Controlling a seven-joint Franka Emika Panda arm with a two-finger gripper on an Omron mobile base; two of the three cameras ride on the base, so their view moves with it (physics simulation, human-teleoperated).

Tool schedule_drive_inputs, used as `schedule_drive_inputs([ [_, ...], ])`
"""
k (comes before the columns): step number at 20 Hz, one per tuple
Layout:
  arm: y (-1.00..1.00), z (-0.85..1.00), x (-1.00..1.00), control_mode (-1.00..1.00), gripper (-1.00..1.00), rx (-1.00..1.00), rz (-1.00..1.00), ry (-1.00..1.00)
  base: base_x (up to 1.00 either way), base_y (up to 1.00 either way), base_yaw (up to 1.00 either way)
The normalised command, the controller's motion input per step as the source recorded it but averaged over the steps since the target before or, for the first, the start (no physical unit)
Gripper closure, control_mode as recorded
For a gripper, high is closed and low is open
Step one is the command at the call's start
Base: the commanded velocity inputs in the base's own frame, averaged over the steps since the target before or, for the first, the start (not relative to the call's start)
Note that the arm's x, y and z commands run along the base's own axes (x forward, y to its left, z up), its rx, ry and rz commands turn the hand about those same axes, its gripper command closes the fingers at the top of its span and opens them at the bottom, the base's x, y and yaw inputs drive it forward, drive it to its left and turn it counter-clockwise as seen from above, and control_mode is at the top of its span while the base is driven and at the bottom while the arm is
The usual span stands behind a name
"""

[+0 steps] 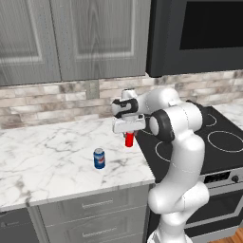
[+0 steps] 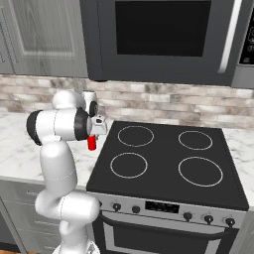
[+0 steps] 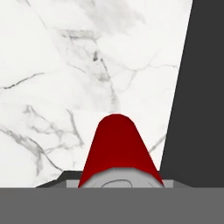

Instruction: Four empty soda cans are scattered around the kitchen. Gather all the cans and cluster them next to the stove for recycling.

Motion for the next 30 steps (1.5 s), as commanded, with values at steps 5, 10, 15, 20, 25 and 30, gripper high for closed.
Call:
schedule_drive_inputs([
  [5, 0.0, 0.0, 0.0, -1.0, -1.0, 0.0, 0.0, 0.0, 0.0, 0.0, 0.0],
  [10, 0.0, 0.0, 0.0, -1.0, -1.0, 0.0, 0.0, 0.0, 0.0, 0.0, 0.0],
  [15, 0.0, 0.0, -0.11, -1.0, -1.0, 0.0, 0.0, 0.0, 0.0, 0.0, 0.0],
  [20, 0.0, 0.01, -0.45, -1.0, -1.0, 0.0, 0.0, -0.01, 0.0, 0.0, 0.0],
  [25, 0.0, 0.21, -0.14, -1.0, -1.0, 0.0, 0.0, -0.02, 0.0, 0.0, 0.0],
  [30, 0.0, 0.36, -0.17, -1.0, -1.0, 0.0, 0.0, -0.05, 0.0, 0.0, 0.0],
])
